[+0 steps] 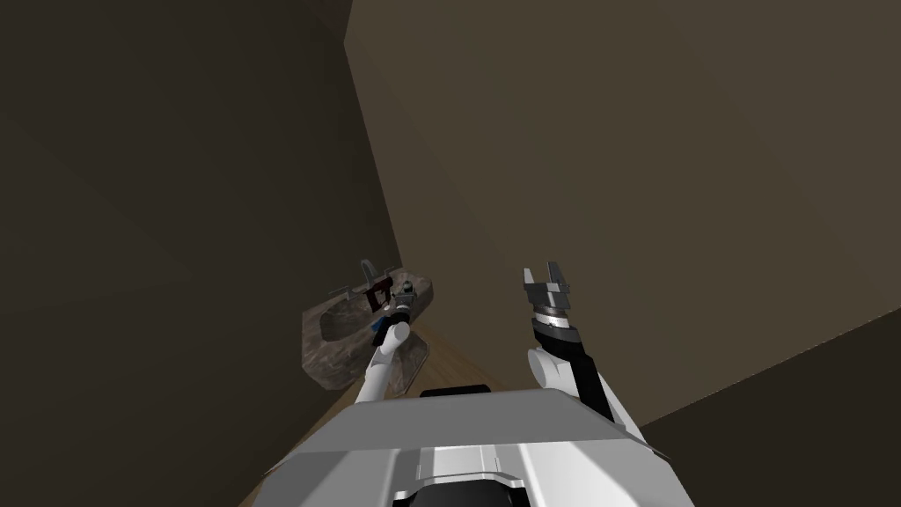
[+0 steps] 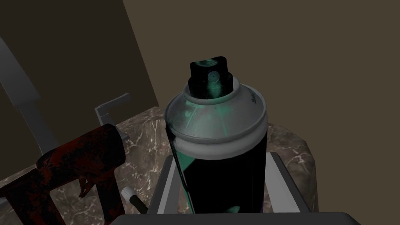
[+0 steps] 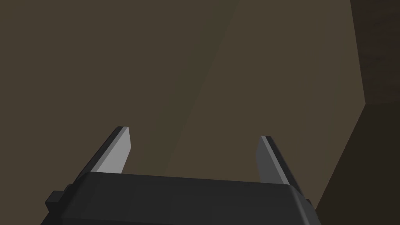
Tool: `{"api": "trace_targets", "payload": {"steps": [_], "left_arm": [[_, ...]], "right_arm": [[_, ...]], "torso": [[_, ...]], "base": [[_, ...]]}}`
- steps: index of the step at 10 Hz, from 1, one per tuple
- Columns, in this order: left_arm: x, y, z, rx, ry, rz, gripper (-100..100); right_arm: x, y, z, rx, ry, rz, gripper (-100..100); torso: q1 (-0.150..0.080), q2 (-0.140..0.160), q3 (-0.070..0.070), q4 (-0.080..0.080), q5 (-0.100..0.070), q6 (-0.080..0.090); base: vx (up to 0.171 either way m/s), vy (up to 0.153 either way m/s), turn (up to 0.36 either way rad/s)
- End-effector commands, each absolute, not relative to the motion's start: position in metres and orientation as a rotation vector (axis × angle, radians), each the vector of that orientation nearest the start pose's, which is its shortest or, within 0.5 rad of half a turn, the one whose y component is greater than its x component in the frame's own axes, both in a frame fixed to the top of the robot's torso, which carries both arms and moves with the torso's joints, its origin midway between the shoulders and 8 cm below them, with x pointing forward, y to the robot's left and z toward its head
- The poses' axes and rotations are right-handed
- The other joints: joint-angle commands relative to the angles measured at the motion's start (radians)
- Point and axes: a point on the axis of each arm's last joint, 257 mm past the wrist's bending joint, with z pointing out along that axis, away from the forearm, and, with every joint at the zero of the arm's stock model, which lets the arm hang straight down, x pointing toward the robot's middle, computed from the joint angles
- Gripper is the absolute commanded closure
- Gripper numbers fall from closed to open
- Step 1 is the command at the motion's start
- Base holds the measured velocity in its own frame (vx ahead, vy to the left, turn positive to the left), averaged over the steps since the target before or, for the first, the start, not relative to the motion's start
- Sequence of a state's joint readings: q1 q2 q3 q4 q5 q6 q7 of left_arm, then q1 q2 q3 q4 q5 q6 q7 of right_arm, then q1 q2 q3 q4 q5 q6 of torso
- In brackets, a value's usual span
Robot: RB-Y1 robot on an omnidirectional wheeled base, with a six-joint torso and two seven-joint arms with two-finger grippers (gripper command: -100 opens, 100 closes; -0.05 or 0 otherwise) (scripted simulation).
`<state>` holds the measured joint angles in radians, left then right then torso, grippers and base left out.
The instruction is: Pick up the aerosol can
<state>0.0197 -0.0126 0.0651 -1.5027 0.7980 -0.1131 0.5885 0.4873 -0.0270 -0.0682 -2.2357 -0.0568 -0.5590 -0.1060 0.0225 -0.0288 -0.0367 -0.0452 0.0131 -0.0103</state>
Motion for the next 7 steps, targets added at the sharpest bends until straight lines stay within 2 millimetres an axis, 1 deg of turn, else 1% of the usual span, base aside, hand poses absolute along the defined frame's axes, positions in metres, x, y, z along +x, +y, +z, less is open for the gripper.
{"api": "trace_targets", "payload": {"steps": [1, 2, 3, 4, 5, 6, 7], "left_arm": [[0.518, 0.287, -0.252, -2.073, 0.013, -2.020, 100], [0.515, 0.289, -0.249, -2.065, 0.010, -2.024, 100], [0.506, 0.287, -0.254, -2.089, 0.012, -2.013, 100], [0.498, 0.292, -0.255, -2.084, 0.004, -2.005, 100], [0.489, 0.297, -0.254, -2.078, -0.003, -1.997, 100], [0.480, 0.303, -0.252, -2.069, -0.010, -1.992, 100], [0.480, 0.303, -0.244, -2.051, -0.012, -2.007, 100]], "right_arm": [[0.338, -0.306, 0.022, 0.681, 0.546, 1.378, 0], [0.338, -0.306, 0.022, 0.681, 0.546, 1.378, 0], [0.338, -0.306, 0.022, 0.681, 0.546, 1.378, 0], [0.338, -0.306, 0.022, 0.681, 0.546, 1.378, 0], [0.338, -0.306, 0.022, 0.681, 0.546, 1.378, 0], [0.338, -0.306, 0.022, 0.681, 0.546, 1.378, 0], [0.338, -0.306, 0.022, 0.681, 0.546, 1.378, 0]], "torso": [[0.000, 0.000, 0.000, 0.000, 0.000, 0.000], [0.002, 0.001, 0.000, -0.001, 0.000, -0.002], [0.003, 0.002, 0.001, -0.001, 0.000, -0.003], [0.004, -0.001, -0.001, -0.001, 0.001, -0.001], [0.003, -0.003, -0.002, -0.002, 0.001, -0.002], [0.005, -0.002, -0.002, -0.003, 0.001, -0.003], [0.006, 0.000, -0.001, -0.003, 0.001, -0.005]], "base": [[0.018, -0.007, 0.004], [0.000, -0.005, 0.014], [0.074, -0.002, -0.164], [0.087, -0.005, -0.115], [0.046, -0.003, 0.001], [0.017, 0.001, 0.013], [-0.002, 0.003, 0.015]]}}
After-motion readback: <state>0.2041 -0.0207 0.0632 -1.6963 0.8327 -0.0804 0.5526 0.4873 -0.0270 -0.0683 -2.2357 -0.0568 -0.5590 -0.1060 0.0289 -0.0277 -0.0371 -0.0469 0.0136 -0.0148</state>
